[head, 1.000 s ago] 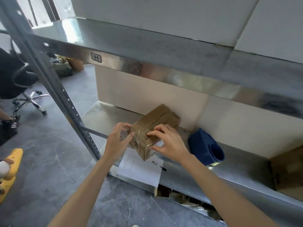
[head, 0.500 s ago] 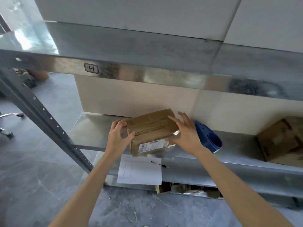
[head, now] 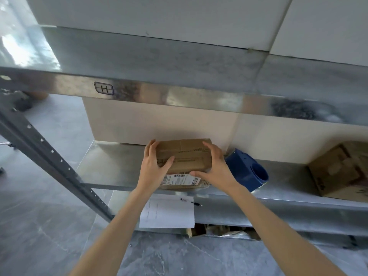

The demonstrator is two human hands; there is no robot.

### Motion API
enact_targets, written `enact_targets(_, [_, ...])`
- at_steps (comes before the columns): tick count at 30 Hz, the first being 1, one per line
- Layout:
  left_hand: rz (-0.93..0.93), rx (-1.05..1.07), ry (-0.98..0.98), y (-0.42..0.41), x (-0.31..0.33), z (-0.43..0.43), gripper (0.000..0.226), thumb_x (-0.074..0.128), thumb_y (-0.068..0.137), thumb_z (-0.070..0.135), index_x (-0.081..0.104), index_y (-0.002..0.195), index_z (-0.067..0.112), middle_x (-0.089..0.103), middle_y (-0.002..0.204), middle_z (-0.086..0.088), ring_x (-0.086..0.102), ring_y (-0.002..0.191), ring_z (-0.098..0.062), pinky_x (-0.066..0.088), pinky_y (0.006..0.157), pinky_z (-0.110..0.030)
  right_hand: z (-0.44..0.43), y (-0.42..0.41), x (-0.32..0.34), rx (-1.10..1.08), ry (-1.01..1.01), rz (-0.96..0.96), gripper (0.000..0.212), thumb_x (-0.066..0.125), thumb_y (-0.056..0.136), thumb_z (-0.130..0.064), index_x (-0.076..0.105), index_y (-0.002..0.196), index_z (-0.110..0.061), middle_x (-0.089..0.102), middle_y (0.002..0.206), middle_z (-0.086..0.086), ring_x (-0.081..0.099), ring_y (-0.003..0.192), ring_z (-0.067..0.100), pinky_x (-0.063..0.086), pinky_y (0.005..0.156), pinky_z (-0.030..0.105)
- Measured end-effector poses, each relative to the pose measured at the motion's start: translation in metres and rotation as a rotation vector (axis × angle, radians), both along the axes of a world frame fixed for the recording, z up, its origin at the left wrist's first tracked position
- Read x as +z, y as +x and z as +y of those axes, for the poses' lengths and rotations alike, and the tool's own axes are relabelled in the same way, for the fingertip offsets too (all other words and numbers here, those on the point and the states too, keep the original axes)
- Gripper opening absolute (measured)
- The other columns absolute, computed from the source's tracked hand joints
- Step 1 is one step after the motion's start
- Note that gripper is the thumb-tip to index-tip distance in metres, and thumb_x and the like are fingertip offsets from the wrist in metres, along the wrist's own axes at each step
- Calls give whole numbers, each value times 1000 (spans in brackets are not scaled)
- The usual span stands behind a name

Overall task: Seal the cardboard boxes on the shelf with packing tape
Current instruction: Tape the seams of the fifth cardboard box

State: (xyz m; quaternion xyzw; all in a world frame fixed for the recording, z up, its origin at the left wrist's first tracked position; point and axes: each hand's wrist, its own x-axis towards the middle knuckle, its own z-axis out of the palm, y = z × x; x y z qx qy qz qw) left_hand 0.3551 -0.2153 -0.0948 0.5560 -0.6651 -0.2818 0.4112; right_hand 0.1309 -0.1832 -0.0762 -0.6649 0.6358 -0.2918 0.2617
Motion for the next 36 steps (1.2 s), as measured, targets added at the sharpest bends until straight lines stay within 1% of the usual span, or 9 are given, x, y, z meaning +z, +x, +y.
enact_targets(3, [-1, 35, -48, -3, -4, 0, 60, 74, 86, 31, 46, 138, 18, 35, 146, 3, 39, 119, 0, 36, 96, -21, 2, 6, -2, -38, 1, 28, 106, 81, 69, -50, 20, 153, -31, 11, 159, 4, 27, 140, 17, 32, 108, 28])
enact_targets(9, [26, 90, -83, -7, -9, -2, 57, 79, 81, 31, 53, 130, 19, 41, 139, 4, 47, 120, -11, 42, 97, -27, 3, 7, -4, -67, -29, 45, 103, 82, 68, -50, 25, 151, -27, 14, 158, 3, 32, 138, 19, 38, 107, 31])
enact_targets(14, [48, 23, -47, -2, -7, -3, 62, 78, 83, 29, 49, 136, 19, 36, 144, 5, 42, 124, -6, 37, 100, -23, -4, 1, -7, -19, -53, 76, 108, 84, 63, -53, 27, 151, -27, -12, 161, -9, 13, 148, 13, 35, 111, 32])
enact_targets(23, [79, 4, -2, -1, -6, -3, 69, 72, 77, 45, 47, 137, 22, 31, 148, 9, 38, 128, -2, 37, 103, -24, -9, -2, -12, 4, -33, 72, 109, 84, 63, -54, 25, 151, -31, -3, 161, -11, 14, 148, 13, 34, 116, 41])
enact_targets(26, [82, -60, 21, 5, -3, -1, 73, 81, 78, 38, 44, 139, 23, 19, 154, 7, 33, 133, 0, 35, 103, -15, -7, -2, -12, -10, -55, 55, 110, 84, 61, -55, 26, 151, -30, -2, 161, -7, 15, 147, 14, 33, 116, 40])
enact_targets(30, [103, -55, 42, 18, -5, 8, 69, 79, 81, 30, 41, 138, 34, 20, 153, 7, 26, 126, 22, 29, 92, 5, 0, 0, -10, -94, -110, 41, 104, 87, 60, -52, 32, 148, -35, 13, 160, 1, 29, 141, 18, 38, 108, 32])
enact_targets(32, [73, -69, 48, 21, -9, 16, 69, 77, 83, 35, 35, 138, 42, 26, 150, 10, 35, 128, 9, 37, 91, -1, 2, -1, -12, -91, -119, 41, 101, 86, 61, -52, 33, 146, -37, 27, 155, 4, 36, 137, 19, 41, 106, 35])
enact_targets(34, [84, -67, 80, 22, -12, 22, 68, 74, 81, 52, 35, 137, 49, 33, 144, 17, 49, 127, -12, 50, 96, -25, 3, -1, -12, -93, -95, 18, 100, 85, 63, -52, 32, 146, -36, 38, 148, 5, 41, 132, 19, 42, 103, 33])
enact_targets(36, [130, -52, 117, 22, -12, 26, 70, 68, 73, 67, 35, 133, 58, 38, 135, 24, 61, 115, -24, 58, 87, -48, 5, 4, -10, -91, -76, 2, 99, 86, 66, -45, 31, 147, -34, 42, 145, 6, 43, 129, 19, 39, 99, 27])
